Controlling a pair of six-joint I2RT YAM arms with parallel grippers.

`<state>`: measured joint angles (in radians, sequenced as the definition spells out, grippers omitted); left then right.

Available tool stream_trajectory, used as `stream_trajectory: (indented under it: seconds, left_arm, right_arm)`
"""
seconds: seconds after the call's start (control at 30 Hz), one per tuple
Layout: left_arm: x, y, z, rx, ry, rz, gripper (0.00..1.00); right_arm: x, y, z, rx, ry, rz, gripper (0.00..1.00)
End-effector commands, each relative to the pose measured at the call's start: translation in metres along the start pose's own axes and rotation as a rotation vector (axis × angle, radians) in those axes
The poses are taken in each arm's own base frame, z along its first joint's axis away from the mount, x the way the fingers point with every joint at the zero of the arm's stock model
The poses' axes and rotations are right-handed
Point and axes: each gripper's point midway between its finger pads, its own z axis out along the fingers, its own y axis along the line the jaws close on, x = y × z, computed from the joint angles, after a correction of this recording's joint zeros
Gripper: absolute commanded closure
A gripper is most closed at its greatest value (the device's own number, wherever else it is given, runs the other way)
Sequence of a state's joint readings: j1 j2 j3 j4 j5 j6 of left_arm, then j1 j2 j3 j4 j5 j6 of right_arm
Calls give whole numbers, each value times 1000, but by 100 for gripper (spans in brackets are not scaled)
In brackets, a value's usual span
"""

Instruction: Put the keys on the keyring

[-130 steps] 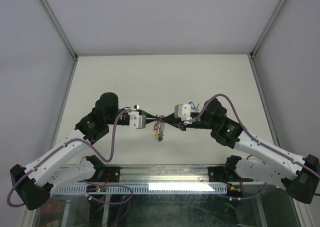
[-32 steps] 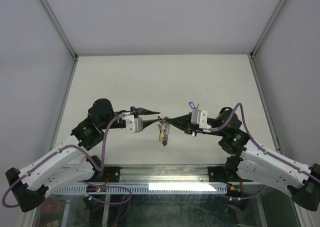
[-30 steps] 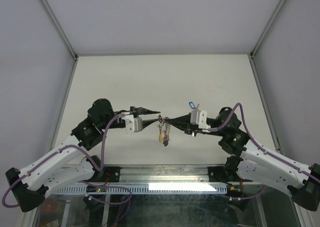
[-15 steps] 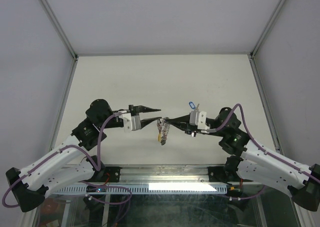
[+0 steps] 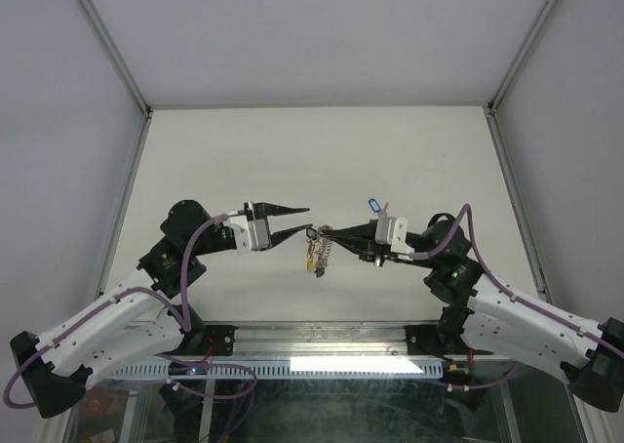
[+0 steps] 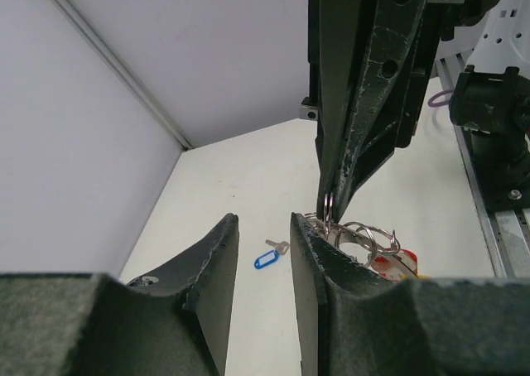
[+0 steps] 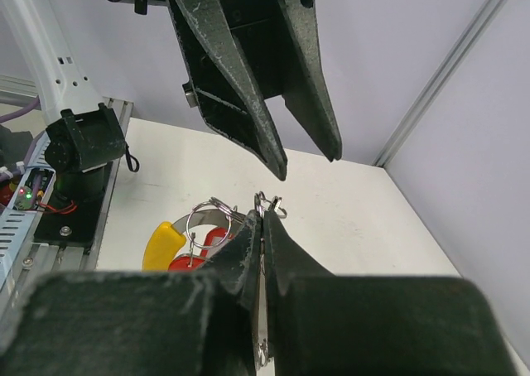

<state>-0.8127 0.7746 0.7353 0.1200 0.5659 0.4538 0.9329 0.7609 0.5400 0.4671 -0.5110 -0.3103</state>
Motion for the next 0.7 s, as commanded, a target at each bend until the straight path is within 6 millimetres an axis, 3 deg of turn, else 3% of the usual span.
stream_trajectory:
  seconds: [0.0, 0.67]
  left_arm:
    - [-16, 11, -1, -58, -41, -9, 70]
    - [-13, 16, -10, -127, -35, -20, 71]
  right_arm:
    - [-28, -11, 0, 55, -108, -26, 100]
    - [-15, -10, -2, 81, -130, -17, 100]
